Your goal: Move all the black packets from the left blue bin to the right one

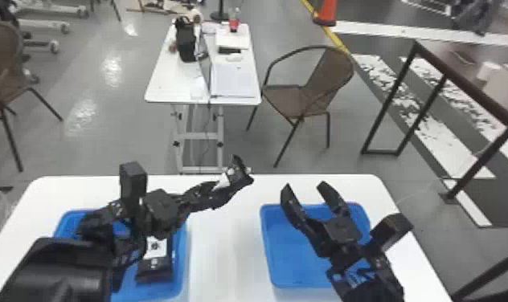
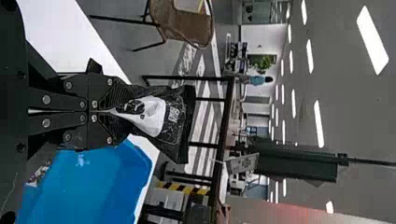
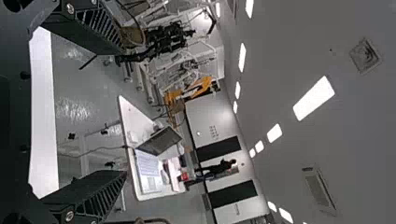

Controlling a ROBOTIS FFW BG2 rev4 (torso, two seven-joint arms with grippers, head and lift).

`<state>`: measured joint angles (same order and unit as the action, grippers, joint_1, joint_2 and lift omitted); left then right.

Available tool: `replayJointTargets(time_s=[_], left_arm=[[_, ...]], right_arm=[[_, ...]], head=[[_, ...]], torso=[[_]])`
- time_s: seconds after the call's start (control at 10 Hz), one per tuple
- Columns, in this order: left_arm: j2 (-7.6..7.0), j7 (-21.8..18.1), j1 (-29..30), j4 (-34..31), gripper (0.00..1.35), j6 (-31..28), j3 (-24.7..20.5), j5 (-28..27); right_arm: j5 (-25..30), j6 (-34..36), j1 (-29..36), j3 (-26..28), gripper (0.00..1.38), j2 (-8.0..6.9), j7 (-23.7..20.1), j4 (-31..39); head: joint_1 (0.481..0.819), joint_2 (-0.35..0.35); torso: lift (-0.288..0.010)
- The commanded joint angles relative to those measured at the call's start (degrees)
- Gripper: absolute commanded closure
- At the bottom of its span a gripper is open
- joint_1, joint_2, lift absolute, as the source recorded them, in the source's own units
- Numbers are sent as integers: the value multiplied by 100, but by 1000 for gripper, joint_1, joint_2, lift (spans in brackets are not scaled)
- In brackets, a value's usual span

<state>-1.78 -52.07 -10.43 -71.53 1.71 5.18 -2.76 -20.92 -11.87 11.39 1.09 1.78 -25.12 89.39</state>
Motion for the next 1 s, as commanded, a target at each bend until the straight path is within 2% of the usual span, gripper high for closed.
replayJointTargets(time_s=[0.0,0.3,0.7,0.8,0.9], left_arm=[[2,-14,-222,166,1217,-110,229,56],[117,-93,-513,464,1217,-127,501,250],[152,-128,-565,552,1217,-233,721,513],[152,-128,-565,552,1217,-268,730,513],[161,-128,-556,552,1217,-268,712,522]], right_arm=[[-88,0,-225,-302,102,112,-1,-133],[-184,0,-586,-522,102,104,-10,-405],[-123,343,-972,-539,128,112,-89,-801],[-158,378,-1008,-539,542,139,-98,-836],[-211,378,-981,-539,1023,130,-80,-836]], head=[[695,-157],[695,-152],[695,-165],[695,-166],[695,-166]], torso=[[0],[0],[0],[0],[0]])
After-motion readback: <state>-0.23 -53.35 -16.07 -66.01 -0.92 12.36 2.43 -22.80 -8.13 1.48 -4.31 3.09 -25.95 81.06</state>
